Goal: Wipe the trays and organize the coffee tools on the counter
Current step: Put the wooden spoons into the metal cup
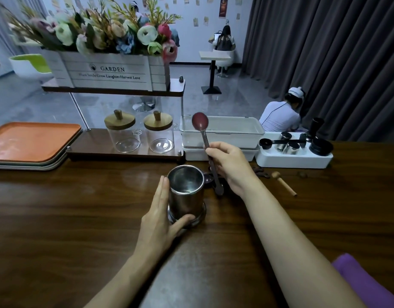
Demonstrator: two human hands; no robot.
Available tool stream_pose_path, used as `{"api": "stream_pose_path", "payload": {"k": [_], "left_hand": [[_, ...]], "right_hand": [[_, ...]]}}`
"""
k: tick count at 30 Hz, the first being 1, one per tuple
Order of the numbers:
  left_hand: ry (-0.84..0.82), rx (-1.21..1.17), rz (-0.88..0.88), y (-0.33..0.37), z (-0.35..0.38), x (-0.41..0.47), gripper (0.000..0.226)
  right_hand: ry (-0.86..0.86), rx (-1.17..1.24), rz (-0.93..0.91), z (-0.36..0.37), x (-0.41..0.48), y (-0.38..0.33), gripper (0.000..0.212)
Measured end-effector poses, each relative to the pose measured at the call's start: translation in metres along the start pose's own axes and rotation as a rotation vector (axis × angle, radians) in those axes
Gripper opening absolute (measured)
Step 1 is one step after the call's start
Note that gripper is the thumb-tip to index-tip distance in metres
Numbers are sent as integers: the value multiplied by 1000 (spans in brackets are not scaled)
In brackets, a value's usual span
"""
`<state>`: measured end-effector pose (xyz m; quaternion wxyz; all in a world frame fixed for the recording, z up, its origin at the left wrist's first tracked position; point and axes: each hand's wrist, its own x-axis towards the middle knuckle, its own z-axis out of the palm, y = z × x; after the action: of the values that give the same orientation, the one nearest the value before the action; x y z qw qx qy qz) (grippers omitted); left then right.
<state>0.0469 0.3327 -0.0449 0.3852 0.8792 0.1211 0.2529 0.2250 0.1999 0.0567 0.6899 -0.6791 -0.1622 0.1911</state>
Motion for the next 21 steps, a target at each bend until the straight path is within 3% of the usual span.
{"api": "stream_pose_path", "payload": {"k": [11,21], "left_hand": [[-25,27,-10,-1,0,1,114],[-21,28,-8,0,0,1,119]], "right_hand": [[37,309,38,19,-11,-5,2],[42,-30,-15,24,-13,20,15]]}}
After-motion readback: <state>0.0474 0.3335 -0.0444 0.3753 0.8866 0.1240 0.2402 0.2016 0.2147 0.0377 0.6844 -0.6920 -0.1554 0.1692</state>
